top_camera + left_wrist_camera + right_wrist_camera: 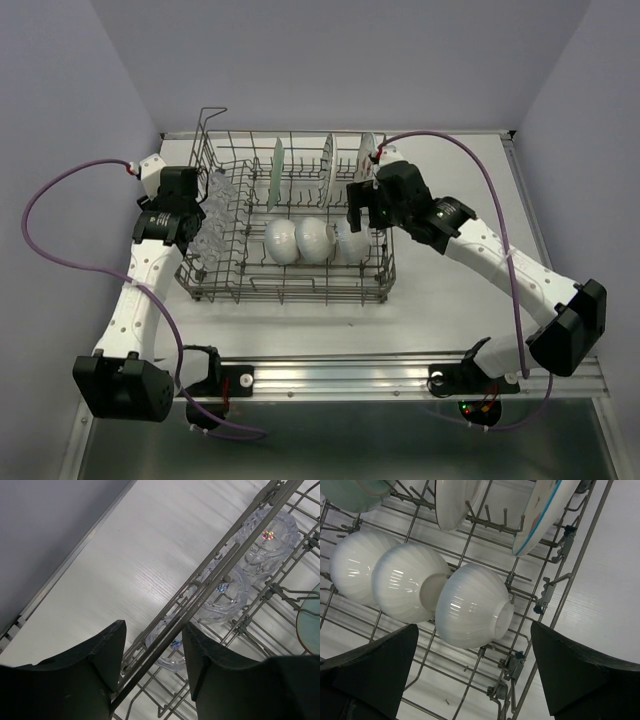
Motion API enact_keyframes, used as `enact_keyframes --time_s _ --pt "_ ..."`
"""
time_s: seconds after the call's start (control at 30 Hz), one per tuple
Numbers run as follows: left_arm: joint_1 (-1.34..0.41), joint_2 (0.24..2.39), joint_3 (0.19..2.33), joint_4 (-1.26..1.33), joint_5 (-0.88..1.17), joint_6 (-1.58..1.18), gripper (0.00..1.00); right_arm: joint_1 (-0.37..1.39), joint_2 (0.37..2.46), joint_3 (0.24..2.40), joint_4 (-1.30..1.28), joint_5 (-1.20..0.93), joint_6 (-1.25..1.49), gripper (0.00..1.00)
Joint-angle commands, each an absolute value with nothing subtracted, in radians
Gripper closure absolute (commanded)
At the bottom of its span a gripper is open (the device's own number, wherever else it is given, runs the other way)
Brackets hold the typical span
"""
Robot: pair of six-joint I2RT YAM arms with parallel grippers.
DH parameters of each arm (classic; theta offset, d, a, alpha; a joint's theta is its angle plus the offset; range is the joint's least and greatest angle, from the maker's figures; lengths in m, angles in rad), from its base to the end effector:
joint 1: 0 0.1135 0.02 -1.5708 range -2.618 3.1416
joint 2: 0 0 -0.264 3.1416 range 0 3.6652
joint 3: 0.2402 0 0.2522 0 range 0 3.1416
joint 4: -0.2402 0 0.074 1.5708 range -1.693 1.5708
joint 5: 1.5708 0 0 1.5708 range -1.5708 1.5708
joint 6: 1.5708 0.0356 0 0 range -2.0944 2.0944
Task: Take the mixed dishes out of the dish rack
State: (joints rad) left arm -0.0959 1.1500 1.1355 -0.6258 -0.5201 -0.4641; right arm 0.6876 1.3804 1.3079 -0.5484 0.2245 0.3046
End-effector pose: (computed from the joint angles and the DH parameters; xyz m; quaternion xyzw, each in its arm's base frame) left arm 0.2427 -0.0056 0.3482 -0.2715 0.8279 0.1010 0.4802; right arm 0.2424 0.1888 0.3516 -0.1179 0.8773 0.1287 0.4471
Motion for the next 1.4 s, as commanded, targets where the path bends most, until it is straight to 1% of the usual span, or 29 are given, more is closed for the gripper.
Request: enact_keyframes --time_s 0.0,0.07,0.23,0.43,0.6,0.67,0.73,1.07,1.17,1.2,1.27,1.3,1.33,1.37 --pt "-0.11 1.129 1.106 -0.617 -0.459 -0.494 0.46 0.744 1.422 1.399 -0.572 0.336 0.314 0.0" --pt "-0.11 1.127 1.103 -0.618 -0.459 -0.492 0.51 0.761 1.448 1.408 -0.578 0.366 0.333 0.0" --pt "-0.11 1.127 1.094 -0.612 -0.457 -0.488 0.51 0.81 1.509 1.427 -0.592 0.461 0.365 0.0" --pt "-0.11 1.123 1.091 -0.612 -0.456 -0.48 0.52 0.819 1.586 1.447 -0.618 0.502 0.416 0.0" --pt "-0.112 1.115 1.083 -0.609 -0.454 -0.48 0.52 0.819 1.634 1.465 -0.635 0.486 0.509 0.0" --pt "-0.11 1.111 1.077 -0.609 -0.454 -0.482 0.53 0.819 1.655 1.473 -0.664 0.517 0.541 0.0" --pt "-0.11 1.105 1.072 -0.607 -0.453 -0.485 0.56 0.828 1.666 1.47 -0.679 0.531 0.549 0.0" --pt "-0.11 1.08 1.043 -0.598 -0.431 -0.488 0.57 0.828 1.707 1.457 -0.68 0.52 0.594 0.01" --pt "-0.11 1.077 1.04 -0.595 -0.431 -0.489 0.57 0.828 1.72 1.457 -0.68 0.54 0.624 0.04" --pt "-0.11 1.075 1.039 -0.595 -0.43 -0.491 0.58 0.828 1.721 1.457 -0.68 0.546 0.633 0.09" --pt "-0.11 1.072 1.037 -0.595 -0.428 -0.491 0.62 0.828 1.723 1.457 -0.68 0.557 0.649 0.15" --pt "-0.11 1.071 1.034 -0.595 -0.428 -0.492 0.62 0.828 1.724 1.459 -0.68 0.558 0.649 0.15" --pt "-0.112 1.071 1.034 -0.595 -0.428 -0.492 0.62 0.828 1.726 1.46 -0.678 0.566 0.649 0.26" --pt "-0.11 1.068 1.034 -0.592 -0.428 -0.491 0.62 0.828 1.726 1.459 -0.675 0.571 0.647 0.31"
